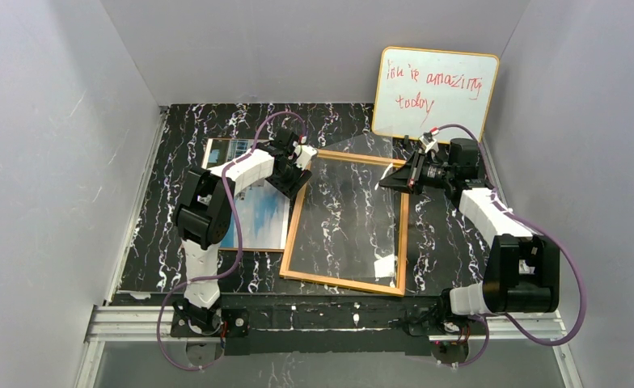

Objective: Put the photo into the frame
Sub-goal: Place the photo frame item in the photo frame.

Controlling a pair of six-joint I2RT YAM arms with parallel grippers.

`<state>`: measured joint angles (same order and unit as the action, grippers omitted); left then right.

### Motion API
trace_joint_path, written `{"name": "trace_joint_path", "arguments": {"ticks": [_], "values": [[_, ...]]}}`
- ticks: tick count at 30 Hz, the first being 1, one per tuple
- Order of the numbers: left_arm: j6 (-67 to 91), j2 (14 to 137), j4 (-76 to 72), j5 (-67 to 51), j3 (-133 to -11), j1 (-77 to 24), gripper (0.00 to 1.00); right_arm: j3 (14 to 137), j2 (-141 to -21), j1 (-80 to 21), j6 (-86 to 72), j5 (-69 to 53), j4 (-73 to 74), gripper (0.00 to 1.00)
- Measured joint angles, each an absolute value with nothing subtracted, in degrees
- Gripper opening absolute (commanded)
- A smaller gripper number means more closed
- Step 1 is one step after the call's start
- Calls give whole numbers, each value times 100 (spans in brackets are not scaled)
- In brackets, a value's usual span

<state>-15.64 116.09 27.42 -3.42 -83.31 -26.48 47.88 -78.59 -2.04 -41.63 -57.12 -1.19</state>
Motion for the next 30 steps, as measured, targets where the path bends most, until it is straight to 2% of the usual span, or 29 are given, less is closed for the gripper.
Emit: {"name": "trace_joint_path", "arguments": {"ticks": [30], "values": [[-1568, 11609, 2742, -344, -8331, -2637, 56, 5065, -8259, -193, -3277, -4047, 1385, 1]]}}
